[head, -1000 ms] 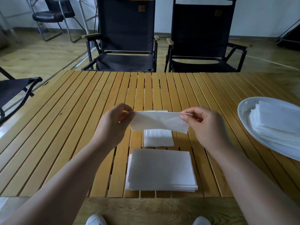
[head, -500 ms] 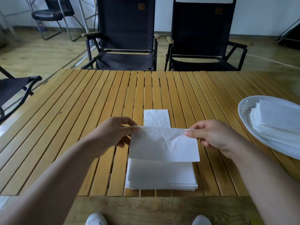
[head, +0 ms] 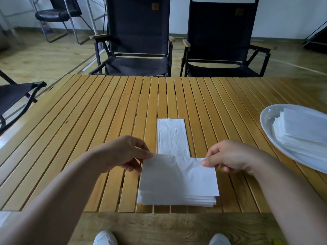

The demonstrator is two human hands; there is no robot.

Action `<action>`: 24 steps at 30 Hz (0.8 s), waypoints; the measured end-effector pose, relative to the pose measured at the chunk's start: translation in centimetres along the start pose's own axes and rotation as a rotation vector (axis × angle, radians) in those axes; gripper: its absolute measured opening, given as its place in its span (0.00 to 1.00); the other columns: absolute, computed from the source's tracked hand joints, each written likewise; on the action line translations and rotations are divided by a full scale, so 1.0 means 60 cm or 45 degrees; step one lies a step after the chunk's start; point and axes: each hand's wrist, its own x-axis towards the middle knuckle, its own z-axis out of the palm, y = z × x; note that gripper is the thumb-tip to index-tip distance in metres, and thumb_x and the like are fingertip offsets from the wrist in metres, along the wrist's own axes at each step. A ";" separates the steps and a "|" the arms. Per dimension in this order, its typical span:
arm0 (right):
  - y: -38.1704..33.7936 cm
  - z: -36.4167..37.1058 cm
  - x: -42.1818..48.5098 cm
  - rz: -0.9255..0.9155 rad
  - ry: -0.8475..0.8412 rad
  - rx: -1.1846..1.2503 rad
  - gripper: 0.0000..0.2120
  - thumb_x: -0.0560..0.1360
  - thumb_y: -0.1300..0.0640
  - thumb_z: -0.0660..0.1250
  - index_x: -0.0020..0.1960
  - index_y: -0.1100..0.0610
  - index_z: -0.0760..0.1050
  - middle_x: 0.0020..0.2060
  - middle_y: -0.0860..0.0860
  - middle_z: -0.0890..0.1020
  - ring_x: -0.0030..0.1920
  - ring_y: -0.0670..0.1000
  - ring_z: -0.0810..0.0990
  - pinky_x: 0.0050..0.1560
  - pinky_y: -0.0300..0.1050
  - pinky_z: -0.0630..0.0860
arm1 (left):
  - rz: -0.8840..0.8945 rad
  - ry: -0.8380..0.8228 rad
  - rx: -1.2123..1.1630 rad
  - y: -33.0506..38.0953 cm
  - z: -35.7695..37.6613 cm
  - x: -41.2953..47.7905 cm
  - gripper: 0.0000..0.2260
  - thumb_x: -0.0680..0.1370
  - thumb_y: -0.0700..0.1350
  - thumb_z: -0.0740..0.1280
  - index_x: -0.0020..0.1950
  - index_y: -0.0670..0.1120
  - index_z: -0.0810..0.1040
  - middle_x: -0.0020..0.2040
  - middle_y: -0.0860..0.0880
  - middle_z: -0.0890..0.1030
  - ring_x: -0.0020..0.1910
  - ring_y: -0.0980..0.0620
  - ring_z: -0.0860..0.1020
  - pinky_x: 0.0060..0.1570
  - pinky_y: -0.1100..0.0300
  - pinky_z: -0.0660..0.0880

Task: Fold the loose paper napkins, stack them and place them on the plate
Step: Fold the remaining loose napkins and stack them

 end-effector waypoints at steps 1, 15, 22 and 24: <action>0.000 0.000 0.000 0.001 0.000 -0.012 0.10 0.71 0.49 0.76 0.44 0.55 0.83 0.36 0.49 0.85 0.28 0.47 0.71 0.32 0.41 0.66 | -0.003 -0.013 0.010 -0.001 0.000 0.001 0.07 0.78 0.45 0.71 0.51 0.43 0.82 0.43 0.46 0.86 0.33 0.53 0.81 0.34 0.62 0.76; -0.012 0.009 -0.005 0.010 -0.008 -0.184 0.12 0.73 0.46 0.75 0.44 0.55 0.81 0.28 0.45 0.78 0.30 0.47 0.71 0.28 0.37 0.65 | -0.092 -0.044 0.199 -0.010 0.003 0.016 0.10 0.75 0.48 0.73 0.50 0.43 0.80 0.39 0.47 0.86 0.30 0.55 0.81 0.28 0.66 0.74; -0.014 0.014 -0.006 0.005 -0.006 -0.250 0.11 0.74 0.46 0.74 0.43 0.54 0.81 0.32 0.47 0.80 0.31 0.47 0.72 0.30 0.38 0.66 | -0.074 -0.065 0.264 -0.015 0.004 0.022 0.11 0.75 0.48 0.74 0.50 0.41 0.79 0.36 0.47 0.85 0.30 0.55 0.80 0.26 0.65 0.72; -0.013 0.015 -0.005 0.013 -0.008 -0.266 0.11 0.74 0.46 0.74 0.44 0.54 0.81 0.34 0.48 0.82 0.32 0.48 0.73 0.31 0.39 0.67 | -0.089 -0.058 0.289 -0.014 0.005 0.025 0.11 0.76 0.48 0.73 0.50 0.42 0.79 0.34 0.47 0.84 0.29 0.55 0.79 0.25 0.66 0.72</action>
